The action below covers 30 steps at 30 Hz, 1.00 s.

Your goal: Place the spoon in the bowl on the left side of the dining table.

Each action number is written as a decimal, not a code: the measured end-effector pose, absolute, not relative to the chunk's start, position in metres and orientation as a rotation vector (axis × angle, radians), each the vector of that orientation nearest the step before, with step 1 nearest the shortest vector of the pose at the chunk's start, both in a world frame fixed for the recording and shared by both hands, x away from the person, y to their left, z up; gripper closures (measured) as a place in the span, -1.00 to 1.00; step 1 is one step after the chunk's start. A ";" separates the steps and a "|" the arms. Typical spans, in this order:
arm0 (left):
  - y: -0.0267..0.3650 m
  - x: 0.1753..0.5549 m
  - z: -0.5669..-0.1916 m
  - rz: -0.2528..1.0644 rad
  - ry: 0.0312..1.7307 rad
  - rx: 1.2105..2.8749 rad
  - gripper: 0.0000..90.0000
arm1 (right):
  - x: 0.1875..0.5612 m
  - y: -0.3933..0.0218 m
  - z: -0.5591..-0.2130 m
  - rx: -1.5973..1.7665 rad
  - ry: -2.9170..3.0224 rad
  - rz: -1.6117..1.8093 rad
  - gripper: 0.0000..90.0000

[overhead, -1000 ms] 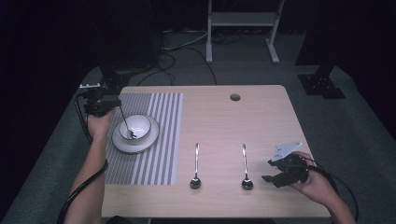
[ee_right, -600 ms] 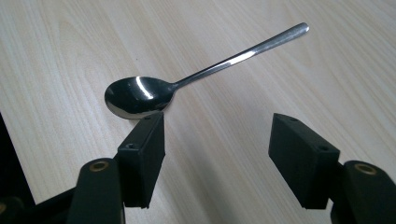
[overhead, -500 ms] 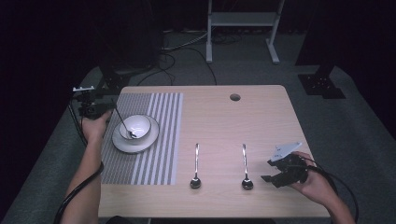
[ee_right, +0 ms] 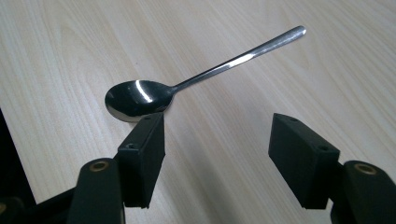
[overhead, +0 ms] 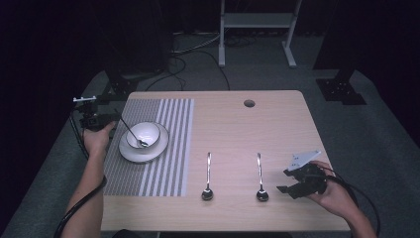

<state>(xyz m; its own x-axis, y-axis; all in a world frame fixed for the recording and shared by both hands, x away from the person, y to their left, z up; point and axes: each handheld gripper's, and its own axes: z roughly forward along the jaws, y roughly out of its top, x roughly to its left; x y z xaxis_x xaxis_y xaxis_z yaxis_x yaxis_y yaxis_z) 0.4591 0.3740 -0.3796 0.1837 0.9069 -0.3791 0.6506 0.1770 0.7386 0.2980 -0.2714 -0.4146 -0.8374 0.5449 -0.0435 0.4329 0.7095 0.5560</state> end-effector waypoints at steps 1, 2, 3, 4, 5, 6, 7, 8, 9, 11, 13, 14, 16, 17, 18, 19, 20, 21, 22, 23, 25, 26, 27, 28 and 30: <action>0.375 0.459 -0.380 0.348 1.540 1.548 0.84 | 0.298 -0.271 -0.414 0.784 2.712 0.805 -0.22; 0.375 0.459 -0.381 0.342 1.542 1.545 0.84 | 0.298 -0.271 -0.414 0.783 2.712 0.806 -0.22; 0.376 0.458 -0.381 0.337 1.541 1.547 0.84 | 0.298 -0.271 -0.414 0.783 2.712 0.806 -0.22; 0.376 0.458 -0.381 0.338 1.540 1.550 0.83 | 0.298 -0.271 -0.414 0.783 2.712 0.805 -0.22; 0.376 0.458 -0.381 0.337 1.539 1.551 0.83 | 0.298 -0.271 -0.414 0.785 2.712 0.804 -0.22; 0.376 0.458 -0.381 0.336 1.539 1.555 0.83 | 0.298 -0.272 -0.414 0.786 2.711 0.805 -0.22; 0.377 0.457 -0.381 0.336 1.539 1.560 0.82 | 0.298 -0.272 -0.414 0.787 2.711 0.805 -0.22; 0.377 0.457 -0.382 0.337 1.538 1.565 0.81 | 0.299 -0.272 -0.414 0.788 2.711 0.806 -0.22; 0.377 0.456 -0.382 0.338 1.537 1.569 0.80 | 0.299 -0.272 -0.414 0.789 2.710 0.806 -0.22; 0.377 0.455 -0.383 0.327 1.539 1.568 0.77 | 0.299 -0.272 -0.414 0.789 2.710 0.805 -0.22; 0.377 0.454 -0.384 0.306 1.536 1.569 0.72 | 0.299 -0.272 -0.414 0.788 2.711 0.805 -0.22; 0.376 0.454 -0.385 0.312 1.536 1.574 0.71 | 0.299 -0.272 -0.414 0.788 2.710 0.806 -0.22; 0.376 0.452 -0.385 0.308 1.531 1.579 0.71 | 0.299 -0.272 -0.413 0.787 2.709 0.804 -0.22; 0.377 0.452 -0.385 0.307 1.532 1.581 0.71 | 0.299 -0.272 -0.413 0.788 2.710 0.804 -0.22; 0.377 0.451 -0.385 0.306 1.532 1.586 0.70 | 0.299 -0.271 -0.413 0.786 2.708 0.806 -0.22; 0.377 0.450 -0.385 0.305 1.533 1.585 0.68 | 0.299 -0.271 -0.412 0.785 2.707 0.805 -0.22; 0.378 0.449 -0.385 0.306 1.530 1.589 0.66 | 0.299 -0.271 -0.412 0.785 2.706 0.806 -0.22; 0.378 0.448 -0.385 0.306 1.528 1.594 0.65 | 0.299 -0.271 -0.412 0.785 2.706 0.805 -0.22; 0.378 0.446 -0.385 0.310 1.528 1.598 0.64 | 0.299 -0.271 -0.412 0.785 2.706 0.806 -0.22; 0.378 0.446 -0.385 0.314 1.526 1.605 0.61 | 0.299 -0.272 -0.413 0.788 2.705 0.808 -0.22; 0.378 0.444 -0.384 0.315 1.531 1.622 0.54 | 0.300 -0.272 -0.414 0.784 2.706 0.808 -0.22; 0.379 0.443 -0.385 0.316 1.528 1.622 0.53 | 0.301 -0.272 -0.414 0.793 2.707 0.809 -0.22; 0.379 0.442 -0.385 0.315 1.526 1.622 0.51 | 0.301 -0.273 -0.415 0.792 2.708 0.810 -0.22; 0.379 0.441 -0.386 0.310 1.530 1.628 0.49 | 0.301 -0.273 -0.415 0.792 2.708 0.813 -0.22; 0.380 0.438 -0.388 0.314 1.533 1.631 0.46 | 0.301 -0.273 -0.416 0.791 2.709 0.812 -0.22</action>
<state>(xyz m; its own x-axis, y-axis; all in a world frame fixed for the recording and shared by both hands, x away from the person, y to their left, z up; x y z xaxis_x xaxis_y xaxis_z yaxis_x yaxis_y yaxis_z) 0.4382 0.3800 -0.3875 0.2158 0.9079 -0.3594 0.6933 0.1167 0.7112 0.3011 -0.2731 -0.4156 -0.8355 0.5480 -0.0407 0.4351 0.7051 0.5599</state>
